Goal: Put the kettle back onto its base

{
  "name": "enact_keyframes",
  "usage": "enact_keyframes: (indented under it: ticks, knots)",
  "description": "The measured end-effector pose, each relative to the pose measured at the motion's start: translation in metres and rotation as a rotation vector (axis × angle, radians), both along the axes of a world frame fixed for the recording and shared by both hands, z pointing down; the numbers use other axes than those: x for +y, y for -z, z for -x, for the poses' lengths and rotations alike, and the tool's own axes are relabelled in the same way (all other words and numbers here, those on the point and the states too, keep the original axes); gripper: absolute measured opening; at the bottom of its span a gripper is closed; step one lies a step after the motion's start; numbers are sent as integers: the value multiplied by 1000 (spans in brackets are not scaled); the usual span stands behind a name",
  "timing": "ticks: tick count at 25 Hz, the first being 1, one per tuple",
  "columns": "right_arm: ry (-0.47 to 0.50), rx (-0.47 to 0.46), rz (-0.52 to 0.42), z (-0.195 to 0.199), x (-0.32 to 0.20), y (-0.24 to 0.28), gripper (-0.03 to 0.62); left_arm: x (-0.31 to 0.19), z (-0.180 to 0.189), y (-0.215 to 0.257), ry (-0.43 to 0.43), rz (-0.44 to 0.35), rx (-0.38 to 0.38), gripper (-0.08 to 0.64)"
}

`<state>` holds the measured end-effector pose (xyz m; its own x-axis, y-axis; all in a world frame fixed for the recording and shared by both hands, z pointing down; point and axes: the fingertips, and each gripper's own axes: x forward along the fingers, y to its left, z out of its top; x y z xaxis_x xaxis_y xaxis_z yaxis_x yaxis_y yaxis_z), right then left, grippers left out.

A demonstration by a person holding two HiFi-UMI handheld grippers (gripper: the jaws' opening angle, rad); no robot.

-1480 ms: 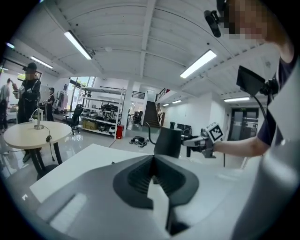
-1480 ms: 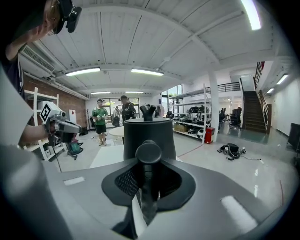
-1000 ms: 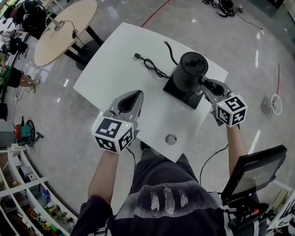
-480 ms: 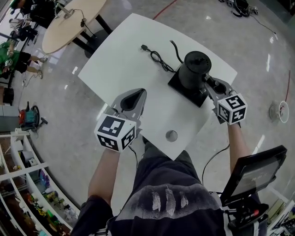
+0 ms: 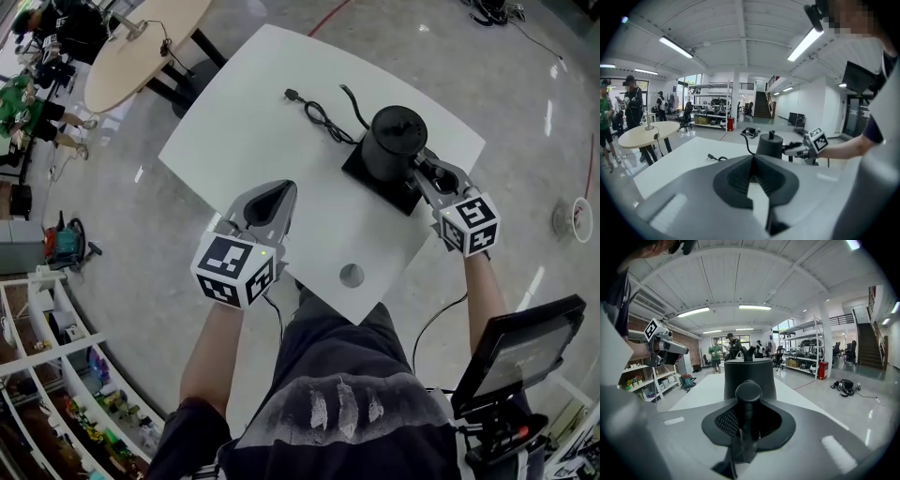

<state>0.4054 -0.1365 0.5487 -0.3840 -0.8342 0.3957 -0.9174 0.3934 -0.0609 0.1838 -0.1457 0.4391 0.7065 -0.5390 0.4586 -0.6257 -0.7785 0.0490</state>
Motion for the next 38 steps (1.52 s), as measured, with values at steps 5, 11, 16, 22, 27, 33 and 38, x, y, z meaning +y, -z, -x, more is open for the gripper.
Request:
enact_keyframes:
  ticks: [5, 11, 16, 22, 27, 33, 38]
  knots:
    - [-3, 19, 10, -1, 12, -6, 62, 2, -1, -2, -5, 8, -2, 0]
    - [2, 21, -13, -2, 3, -25, 63, -13, -4, -20, -6, 20, -3, 0]
    - [4, 21, -19, -1, -1, -29, 63, -18, 1, -20, -2, 17, 2, 0]
    - [-17, 31, -15, -5, 5, -22, 64, -10, 2, -11, -5, 20, 12, 0]
    - [-56, 22, -1, -14, 2, -25, 162, -5, -1, -9, 3, 2, 12, 0]
    - [-30, -22, -76, -9, -3, 10, 252, -9, 1, -10, 7, -13, 8, 0]
    - [-29, -136, -181, -7, -3, 60, 252, -4, -5, -3, -12, -39, 6, 0]
